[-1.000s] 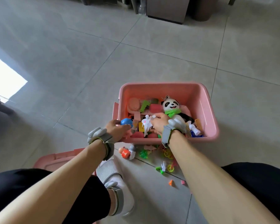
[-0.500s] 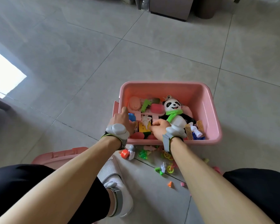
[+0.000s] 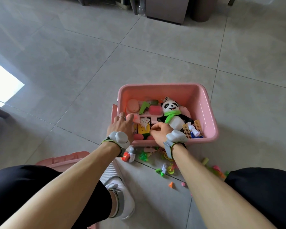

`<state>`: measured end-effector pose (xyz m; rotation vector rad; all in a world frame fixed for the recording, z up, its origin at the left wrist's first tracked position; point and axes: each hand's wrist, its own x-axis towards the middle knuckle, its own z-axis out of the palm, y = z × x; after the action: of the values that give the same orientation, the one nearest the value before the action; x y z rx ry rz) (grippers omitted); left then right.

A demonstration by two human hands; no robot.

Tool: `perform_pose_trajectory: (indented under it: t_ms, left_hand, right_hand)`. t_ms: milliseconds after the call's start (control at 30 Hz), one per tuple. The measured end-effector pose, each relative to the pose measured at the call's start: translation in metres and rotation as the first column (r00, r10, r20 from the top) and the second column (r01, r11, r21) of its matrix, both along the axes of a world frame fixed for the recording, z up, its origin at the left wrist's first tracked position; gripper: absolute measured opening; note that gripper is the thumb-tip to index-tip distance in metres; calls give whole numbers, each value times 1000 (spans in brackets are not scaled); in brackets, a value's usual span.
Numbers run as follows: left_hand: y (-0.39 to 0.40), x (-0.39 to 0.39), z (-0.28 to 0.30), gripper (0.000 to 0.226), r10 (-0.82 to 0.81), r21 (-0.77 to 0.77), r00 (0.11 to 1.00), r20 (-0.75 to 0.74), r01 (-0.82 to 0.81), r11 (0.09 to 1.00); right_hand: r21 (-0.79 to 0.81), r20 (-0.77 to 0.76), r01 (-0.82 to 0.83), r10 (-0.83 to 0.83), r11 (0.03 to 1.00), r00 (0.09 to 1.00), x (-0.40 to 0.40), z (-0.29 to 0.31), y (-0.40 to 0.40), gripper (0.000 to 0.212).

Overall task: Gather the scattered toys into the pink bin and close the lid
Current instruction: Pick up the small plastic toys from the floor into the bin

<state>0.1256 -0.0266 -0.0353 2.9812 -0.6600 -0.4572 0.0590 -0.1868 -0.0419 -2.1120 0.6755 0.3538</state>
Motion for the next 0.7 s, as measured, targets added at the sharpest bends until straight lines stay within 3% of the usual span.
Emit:
perform_pose_trajectory:
  t_ms: [33,100,200,300,367,600,700]
  left_hand:
    - [0,0,0,55,-34,32,999,-39,35,999]
    - [1,-4,1,35,-73,81,994,-80,79,994]
    - [3,-7,-2,19,-60,26,998,-28,60,998]
    - [4,-1,-5,40,6,-126,999,45,0,992]
    - [2,9,-4,50,-5,-132,999,48,12,991]
    - [-17,35,-33,72,-97,172,995,17,92,981]
    - [-21,35,-38,67,-105,203,992,68,90,975]
  right_hand:
    - [-5,1,-9,9,1000,1000,-2,2,1,27]
    - [-29,0,-31,31,999,1000,-5,4,2,23]
    - [-54,8,-42,42,998,999,-9,5,0,20]
    - [-50,-1,-42,42,998,999,-9,5,0,23]
    - [-48,-2,-48,48,998,999,-9,5,1,27]
    - [-27,-12,-42,42,999,999,-6,-1,-5,25]
    - [-4,-13,-5,5,1000,1000,-2,-5,-7,22]
